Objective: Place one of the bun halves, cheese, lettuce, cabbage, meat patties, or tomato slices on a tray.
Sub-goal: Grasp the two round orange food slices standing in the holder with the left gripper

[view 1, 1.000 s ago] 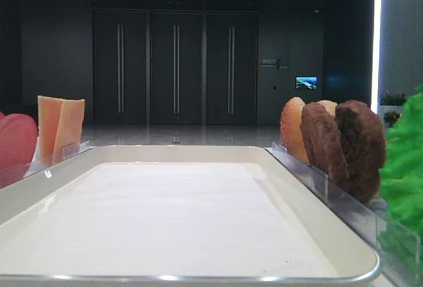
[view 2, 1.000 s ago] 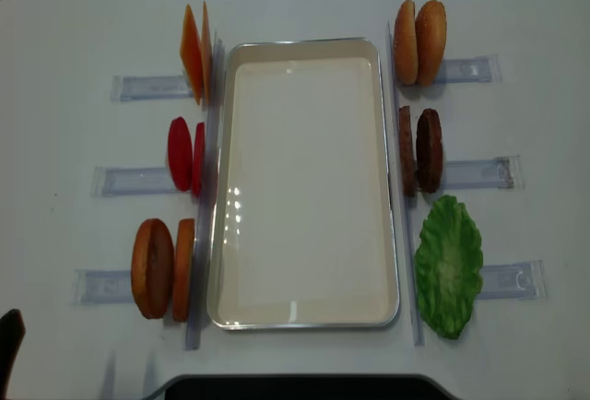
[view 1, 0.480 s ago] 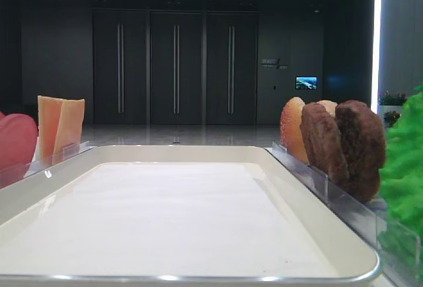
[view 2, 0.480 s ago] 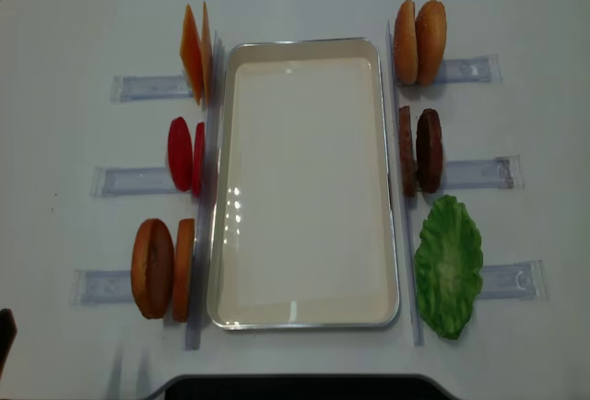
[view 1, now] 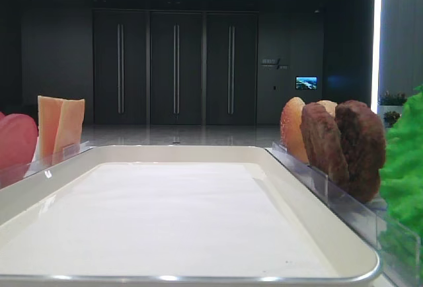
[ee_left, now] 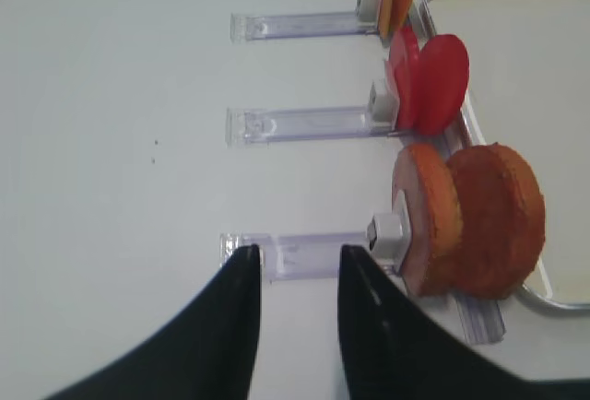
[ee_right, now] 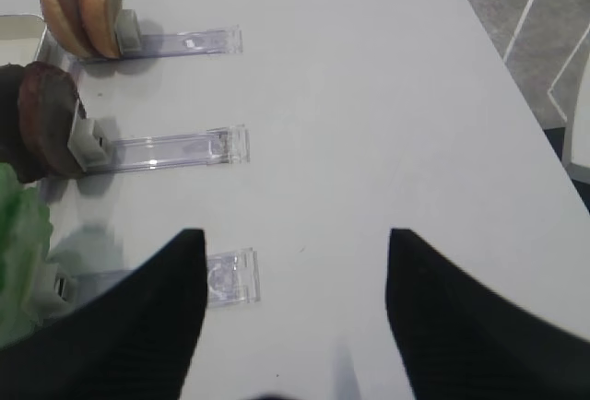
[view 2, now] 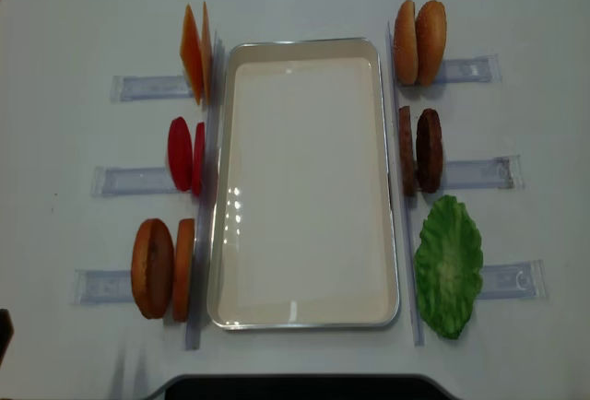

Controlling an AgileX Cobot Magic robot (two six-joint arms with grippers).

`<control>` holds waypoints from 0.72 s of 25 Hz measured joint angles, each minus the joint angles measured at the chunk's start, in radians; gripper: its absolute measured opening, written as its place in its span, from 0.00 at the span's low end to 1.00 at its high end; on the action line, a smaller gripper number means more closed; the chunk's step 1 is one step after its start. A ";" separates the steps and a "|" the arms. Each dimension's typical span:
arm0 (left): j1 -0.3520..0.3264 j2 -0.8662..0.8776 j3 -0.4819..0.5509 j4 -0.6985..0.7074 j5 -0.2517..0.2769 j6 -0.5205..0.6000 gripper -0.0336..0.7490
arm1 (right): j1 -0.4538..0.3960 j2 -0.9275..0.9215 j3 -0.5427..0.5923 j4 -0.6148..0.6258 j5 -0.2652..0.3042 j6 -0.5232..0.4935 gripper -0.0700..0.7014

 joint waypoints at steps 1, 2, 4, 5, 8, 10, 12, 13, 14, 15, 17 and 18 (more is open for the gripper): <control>0.000 0.047 -0.005 0.002 0.008 -0.007 0.33 | 0.000 0.000 0.000 0.000 0.000 0.000 0.62; 0.000 0.118 -0.013 0.006 0.012 -0.020 0.33 | 0.000 0.000 0.000 0.000 0.000 0.000 0.62; 0.000 0.287 -0.025 0.011 0.008 -0.050 0.33 | 0.000 0.000 0.000 0.000 0.000 0.000 0.62; 0.000 0.387 -0.037 0.011 -0.012 -0.061 0.34 | 0.000 0.000 0.000 0.000 0.000 0.000 0.62; 0.000 0.658 -0.108 -0.007 -0.086 -0.073 0.39 | 0.000 0.000 0.000 0.000 0.000 0.000 0.62; 0.000 0.829 -0.180 -0.021 -0.114 -0.075 0.47 | 0.000 0.000 0.000 0.000 0.000 0.000 0.62; 0.000 0.971 -0.251 -0.029 -0.121 -0.075 0.54 | 0.000 0.000 0.000 0.000 0.000 0.000 0.62; 0.000 1.042 -0.286 -0.033 -0.121 -0.075 0.57 | 0.000 0.000 0.000 0.000 0.000 0.000 0.62; 0.000 1.095 -0.315 -0.041 -0.121 -0.075 0.58 | 0.000 0.000 0.000 0.000 0.000 0.000 0.62; 0.000 1.144 -0.332 -0.054 -0.121 -0.075 0.58 | 0.000 0.000 0.000 0.000 0.000 0.000 0.62; 0.000 1.190 -0.344 -0.088 -0.130 -0.083 0.56 | 0.000 0.000 0.000 0.000 0.000 0.000 0.62; -0.010 1.191 -0.345 -0.101 -0.134 -0.096 0.55 | 0.000 0.000 0.000 0.000 0.000 0.000 0.62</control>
